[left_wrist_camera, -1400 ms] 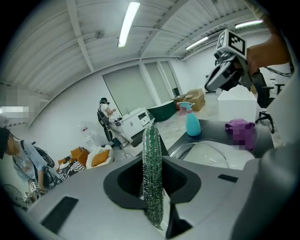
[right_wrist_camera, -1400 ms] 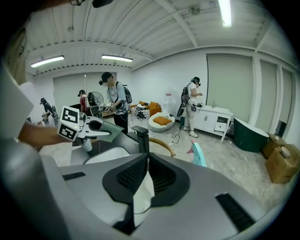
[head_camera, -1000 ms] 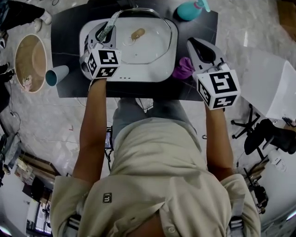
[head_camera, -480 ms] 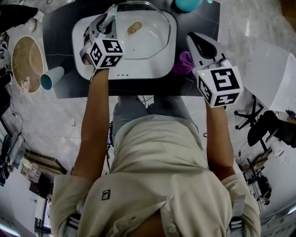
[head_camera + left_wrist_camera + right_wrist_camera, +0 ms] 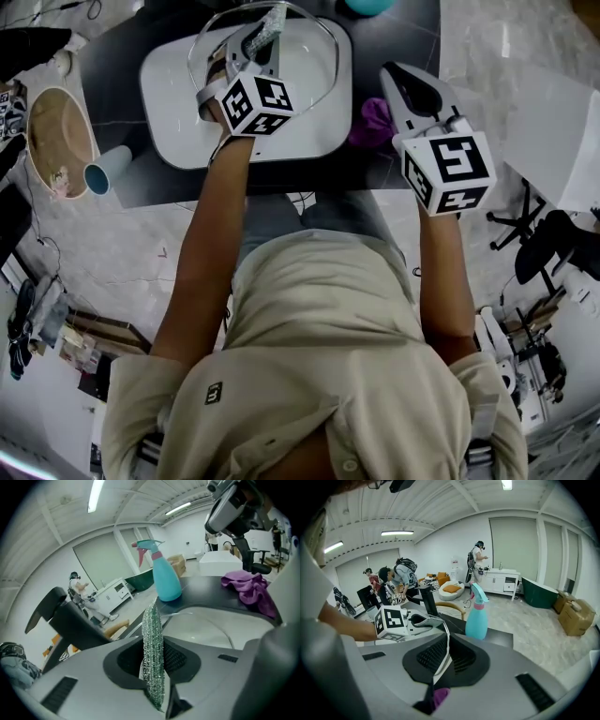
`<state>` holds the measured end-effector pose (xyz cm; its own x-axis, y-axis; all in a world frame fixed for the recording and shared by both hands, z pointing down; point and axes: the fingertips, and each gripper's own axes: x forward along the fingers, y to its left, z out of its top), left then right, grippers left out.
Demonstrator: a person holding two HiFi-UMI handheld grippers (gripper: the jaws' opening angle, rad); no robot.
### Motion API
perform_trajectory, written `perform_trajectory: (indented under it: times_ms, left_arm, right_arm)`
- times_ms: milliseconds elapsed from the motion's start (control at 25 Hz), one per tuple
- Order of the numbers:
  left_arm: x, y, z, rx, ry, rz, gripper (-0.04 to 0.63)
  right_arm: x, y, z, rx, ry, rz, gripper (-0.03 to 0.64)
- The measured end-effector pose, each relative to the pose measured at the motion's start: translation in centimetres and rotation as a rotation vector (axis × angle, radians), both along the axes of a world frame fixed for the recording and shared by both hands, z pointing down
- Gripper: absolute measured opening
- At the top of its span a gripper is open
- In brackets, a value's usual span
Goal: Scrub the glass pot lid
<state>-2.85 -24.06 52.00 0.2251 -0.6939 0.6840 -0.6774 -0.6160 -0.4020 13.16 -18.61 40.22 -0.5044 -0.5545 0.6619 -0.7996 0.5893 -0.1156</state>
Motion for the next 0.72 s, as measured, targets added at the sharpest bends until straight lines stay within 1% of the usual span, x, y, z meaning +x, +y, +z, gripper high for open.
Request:
perform_trajectory:
  times_ms: [160,280,480,720]
  left_arm:
    - [5.4,0.9,0.9,-0.046,0.002,0.122,0.089]
    - [7.6,2.4,1.9,-0.082,0.012,0.179,0.089]
    - [8.2,3.1,2.6,-0.105,0.022,0.201,0.089]
    - [8.0,2.9,2.4,-0.107,0.026,0.210,0.089]
  right_arm:
    - [1.7,-0.1,0.0,-0.005,0.007,0.031,0.028]
    - [2.0,-0.2,0.2,-0.010,0.009,0.041,0.028]
    - [1.7,-0.5,0.5,-0.012,0.007,0.044,0.028]
    - [1.3,-0.7,0.6,-0.015,0.009,0.041,0.028]
